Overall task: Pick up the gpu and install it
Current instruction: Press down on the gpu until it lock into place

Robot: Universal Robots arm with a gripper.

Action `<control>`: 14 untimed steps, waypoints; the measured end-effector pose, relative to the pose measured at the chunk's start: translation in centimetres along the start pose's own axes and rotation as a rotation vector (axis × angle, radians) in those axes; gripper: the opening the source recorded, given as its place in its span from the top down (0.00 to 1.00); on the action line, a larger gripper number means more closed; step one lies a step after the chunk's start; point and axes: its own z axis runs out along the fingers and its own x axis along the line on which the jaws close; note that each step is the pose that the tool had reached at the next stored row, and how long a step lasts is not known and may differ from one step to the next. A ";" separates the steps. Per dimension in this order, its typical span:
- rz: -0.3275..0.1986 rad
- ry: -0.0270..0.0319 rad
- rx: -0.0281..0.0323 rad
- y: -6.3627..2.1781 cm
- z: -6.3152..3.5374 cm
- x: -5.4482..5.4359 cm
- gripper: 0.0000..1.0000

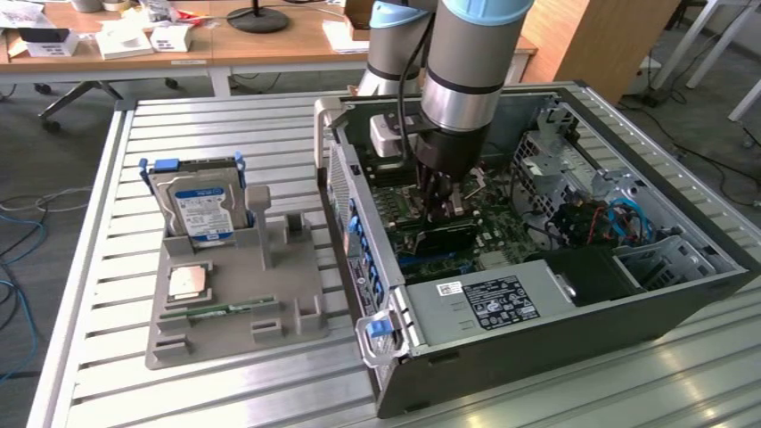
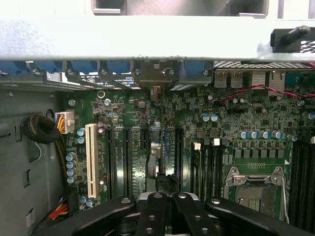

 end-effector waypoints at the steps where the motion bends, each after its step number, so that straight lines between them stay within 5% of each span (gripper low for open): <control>1: 0.000 0.0000 0.0000 0.00 0.00 0.0 0.89; 14: 0.000 -0.0002 0.0001 0.02 0.07 0.0 0.89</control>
